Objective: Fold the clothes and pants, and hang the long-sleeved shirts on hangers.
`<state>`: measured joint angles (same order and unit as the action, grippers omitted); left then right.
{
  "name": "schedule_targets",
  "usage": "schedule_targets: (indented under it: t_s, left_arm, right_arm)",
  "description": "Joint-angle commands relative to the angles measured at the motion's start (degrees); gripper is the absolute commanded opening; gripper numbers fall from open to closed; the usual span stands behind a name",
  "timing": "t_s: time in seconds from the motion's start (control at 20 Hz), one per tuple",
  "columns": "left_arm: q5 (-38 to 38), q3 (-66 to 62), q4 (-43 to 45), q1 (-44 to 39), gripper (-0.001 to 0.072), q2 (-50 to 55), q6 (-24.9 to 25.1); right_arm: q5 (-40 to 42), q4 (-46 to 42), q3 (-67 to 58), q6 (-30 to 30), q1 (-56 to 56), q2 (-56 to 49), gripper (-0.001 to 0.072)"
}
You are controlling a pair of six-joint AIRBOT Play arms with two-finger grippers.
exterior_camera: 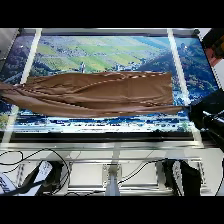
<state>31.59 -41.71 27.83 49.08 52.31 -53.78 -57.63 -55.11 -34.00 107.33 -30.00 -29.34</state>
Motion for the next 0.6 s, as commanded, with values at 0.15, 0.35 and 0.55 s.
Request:
schedule_targets:
  t_s: [0.15,0.35,0.55]
  left_arm:
    - [-5.53,-0.04,-10.38,-1.33,0.0041,-3.76,0.07]
    - [-7.13,-0.04,-9.66,-6.86,0.0041,0.59,3.76]
    - [-14.58,-0.04,-9.97,-11.41,0.0041,5.35,3.67]
  right_arm:
    - [14.29,5.03,-1.84,-0.57,2.12,-3.89,0.0012]
    - [26.82,5.38,-1.84,-5.6,14.03,-14.08,0.0012]
    - [41.24,5.31,-6.29,-5.57,23.45,-27.21,0.0012]
